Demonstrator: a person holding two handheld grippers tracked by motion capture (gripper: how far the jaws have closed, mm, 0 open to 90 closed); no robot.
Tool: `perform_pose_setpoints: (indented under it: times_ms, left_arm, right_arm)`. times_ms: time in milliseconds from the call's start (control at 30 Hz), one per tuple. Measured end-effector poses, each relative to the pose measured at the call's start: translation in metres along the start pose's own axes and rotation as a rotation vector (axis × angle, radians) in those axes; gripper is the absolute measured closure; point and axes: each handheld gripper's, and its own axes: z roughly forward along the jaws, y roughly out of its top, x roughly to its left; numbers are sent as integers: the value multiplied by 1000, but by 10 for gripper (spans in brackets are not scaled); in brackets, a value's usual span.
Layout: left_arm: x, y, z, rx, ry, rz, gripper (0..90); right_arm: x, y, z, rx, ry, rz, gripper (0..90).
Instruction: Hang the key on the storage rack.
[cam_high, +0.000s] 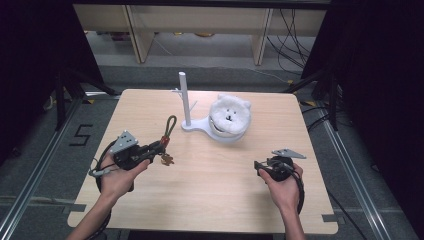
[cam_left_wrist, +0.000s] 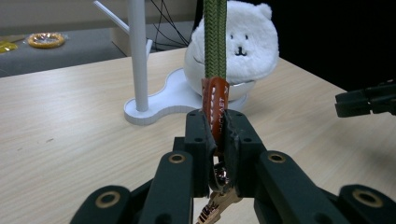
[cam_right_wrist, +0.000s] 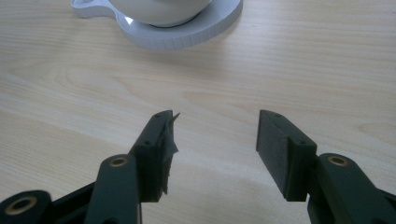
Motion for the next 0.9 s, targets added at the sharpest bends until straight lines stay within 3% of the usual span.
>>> perform_pose_setpoints:
  times_ms: [200,433,700,900]
  left_arm:
    - [6,1,-1,-18,45,-4,796]
    - [13,5,6,-27,67,-17,795]
    - [17,9,15,-49,50,-48,795]
    - [23,14,23,-66,17,-65,795]
  right_arm:
    - [0,-1,-1,-7,21,-5,474]
    - [1,0,-2,-3,-4,-4,473]
    - [0,-1,-1,-12,16,-3,472]
    - [1,-1,-2,-3,-5,-3,470]
